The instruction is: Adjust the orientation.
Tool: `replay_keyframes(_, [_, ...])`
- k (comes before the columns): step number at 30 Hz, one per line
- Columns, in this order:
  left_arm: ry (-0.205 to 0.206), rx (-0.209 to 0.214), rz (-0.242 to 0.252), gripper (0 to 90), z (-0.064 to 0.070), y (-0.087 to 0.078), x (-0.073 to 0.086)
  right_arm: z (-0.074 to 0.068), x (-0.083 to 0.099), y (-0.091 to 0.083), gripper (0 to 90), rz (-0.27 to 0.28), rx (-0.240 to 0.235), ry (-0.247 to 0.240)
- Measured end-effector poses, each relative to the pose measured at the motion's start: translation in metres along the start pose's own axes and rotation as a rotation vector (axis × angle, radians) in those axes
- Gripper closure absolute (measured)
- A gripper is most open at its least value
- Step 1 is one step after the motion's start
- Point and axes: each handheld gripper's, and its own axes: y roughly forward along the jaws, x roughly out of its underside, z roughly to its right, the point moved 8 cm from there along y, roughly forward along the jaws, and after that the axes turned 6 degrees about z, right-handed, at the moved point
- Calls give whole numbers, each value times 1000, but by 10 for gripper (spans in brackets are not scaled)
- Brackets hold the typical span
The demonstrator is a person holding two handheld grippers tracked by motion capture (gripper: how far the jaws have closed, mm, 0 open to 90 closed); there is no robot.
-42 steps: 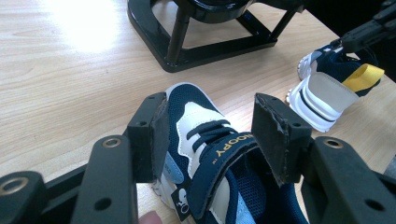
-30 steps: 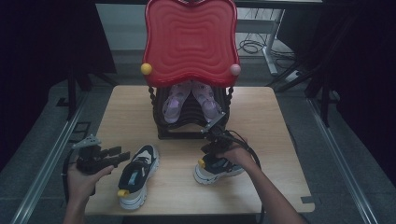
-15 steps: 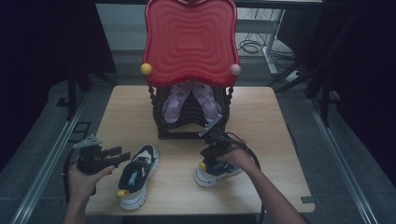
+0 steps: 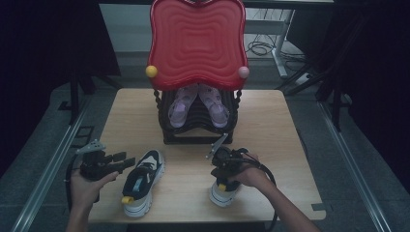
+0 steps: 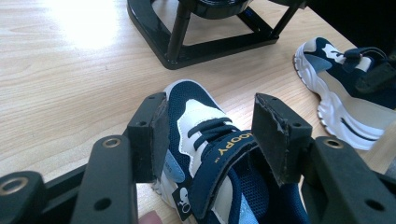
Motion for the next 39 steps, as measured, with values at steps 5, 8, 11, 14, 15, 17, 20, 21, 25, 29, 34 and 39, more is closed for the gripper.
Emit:
replay_keyframes(5, [4,0,-3,465,1,1,0,-9,13,-7,897,-28,3,-22])
replay_keyframes(8, [4,2,-5,465,1,1,0,-13,20,-11,897,-42,6,-30])
replay_keyframes(11, [3,1,-4,465,1,1,0,-17,27,-15,897,-50,10,-32])
replay_keyframes(14, [2,2,-3,465,1,1,0,-19,34,-19,897,-48,14,-21])
replay_keyframes(15, [2,2,-4,465,1,1,0,-19,36,-20,897,-50,15,-27])
replay_keyframes(17, [2,2,-4,465,2,2,1,-20,41,-23,897,-48,17,-17])
replay_keyframes(20, [4,2,-4,465,2,2,0,-21,47,-26,897,-48,24,-10])
replay_keyframes(21, [4,2,-4,465,2,2,0,-21,49,-27,897,-50,28,-13])
replay_keyframes(25, [4,1,-4,465,2,2,0,-20,57,-31,897,-57,40,-2])
replay_keyframes(29, [5,2,-5,465,2,2,0,-19,65,-35,897,-59,48,15])
replay_keyframes(34, [3,1,-4,465,2,2,0,-16,82,-41,897,-92,77,35])
replay_keyframes(39, [6,2,-9,465,3,3,1,-10,94,-49,897,-91,100,67])
